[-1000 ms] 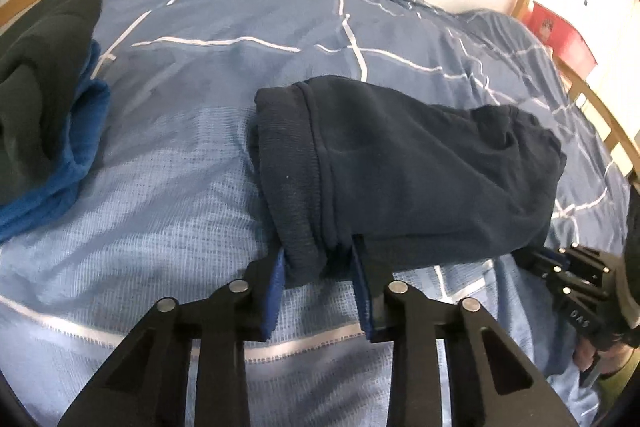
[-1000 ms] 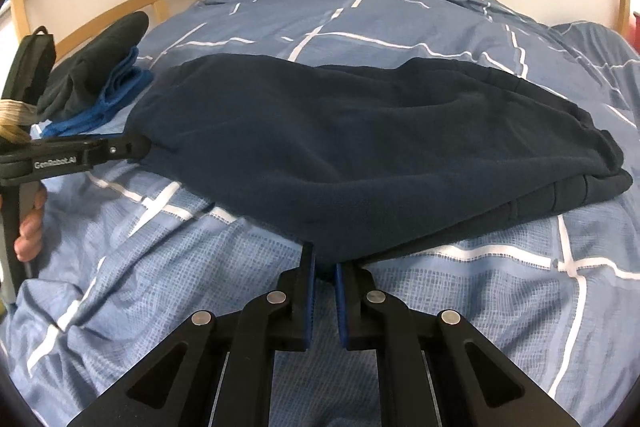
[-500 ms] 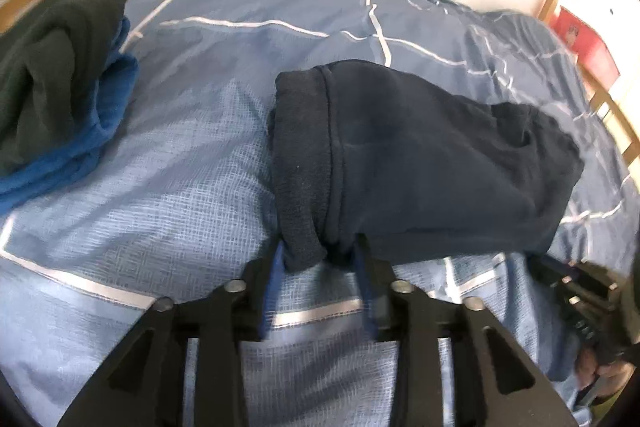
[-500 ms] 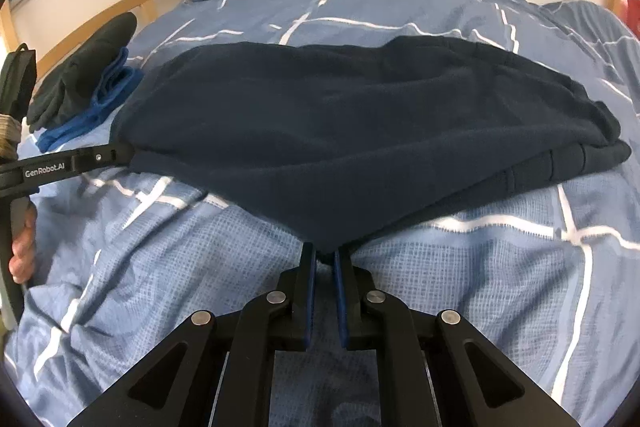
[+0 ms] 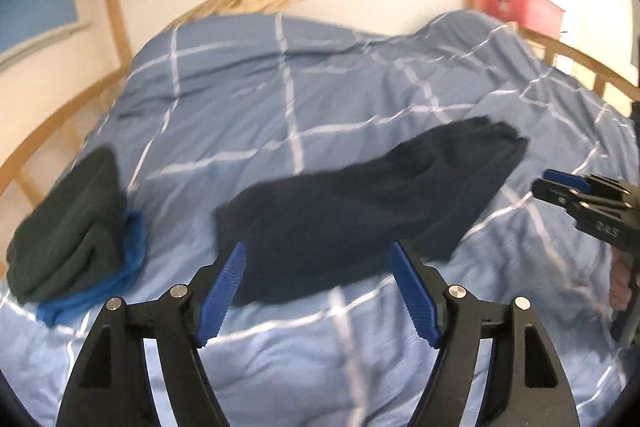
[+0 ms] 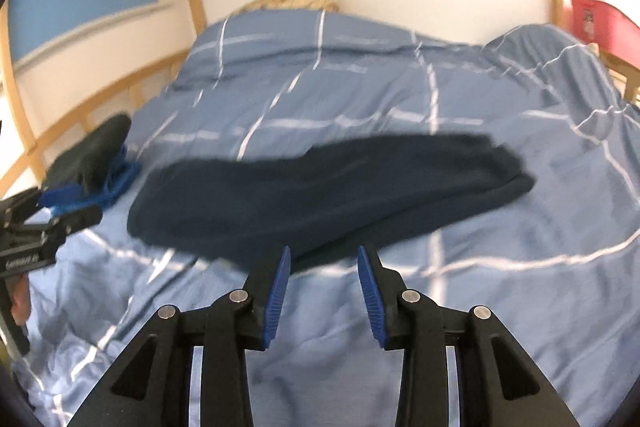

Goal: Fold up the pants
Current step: 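Grasp the edge of the folded sweatpants with both tools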

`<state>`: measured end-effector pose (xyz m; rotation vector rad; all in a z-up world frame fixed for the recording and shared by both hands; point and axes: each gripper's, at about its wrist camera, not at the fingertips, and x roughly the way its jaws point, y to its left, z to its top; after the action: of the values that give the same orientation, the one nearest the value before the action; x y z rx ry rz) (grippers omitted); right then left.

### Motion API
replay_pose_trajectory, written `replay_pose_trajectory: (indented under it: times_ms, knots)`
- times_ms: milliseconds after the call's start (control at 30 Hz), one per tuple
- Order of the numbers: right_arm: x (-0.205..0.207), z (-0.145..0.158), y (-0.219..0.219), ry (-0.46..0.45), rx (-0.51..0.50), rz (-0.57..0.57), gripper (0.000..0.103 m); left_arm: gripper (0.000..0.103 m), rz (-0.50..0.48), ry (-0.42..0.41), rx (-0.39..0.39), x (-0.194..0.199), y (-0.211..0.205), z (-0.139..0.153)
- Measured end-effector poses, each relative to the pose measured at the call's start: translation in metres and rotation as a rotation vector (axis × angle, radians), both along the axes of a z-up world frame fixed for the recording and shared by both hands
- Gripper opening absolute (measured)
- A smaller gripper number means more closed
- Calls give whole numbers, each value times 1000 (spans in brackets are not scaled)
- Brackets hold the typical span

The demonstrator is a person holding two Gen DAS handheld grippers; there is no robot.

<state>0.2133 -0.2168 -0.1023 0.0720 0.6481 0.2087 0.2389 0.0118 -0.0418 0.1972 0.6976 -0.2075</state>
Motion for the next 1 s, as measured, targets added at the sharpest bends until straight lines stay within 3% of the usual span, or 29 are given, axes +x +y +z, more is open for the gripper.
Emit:
replay_pose_trajectory:
  times_ms: [233, 433, 700, 1000]
  knots:
    - [33, 18, -65, -44, 14, -85, 36, 75, -42, -39, -13, 26, -69, 9]
    - [78, 11, -115, -9, 108, -149, 37, 77, -63, -17, -9, 64, -117, -7]
    - [126, -20, -146, 56, 180, -236, 37, 77, -58, 77, -65, 113, -143, -37]
    - [150, -52, -174, 159, 324, -309, 37, 77, -81, 70, 3, 135, -153, -41]
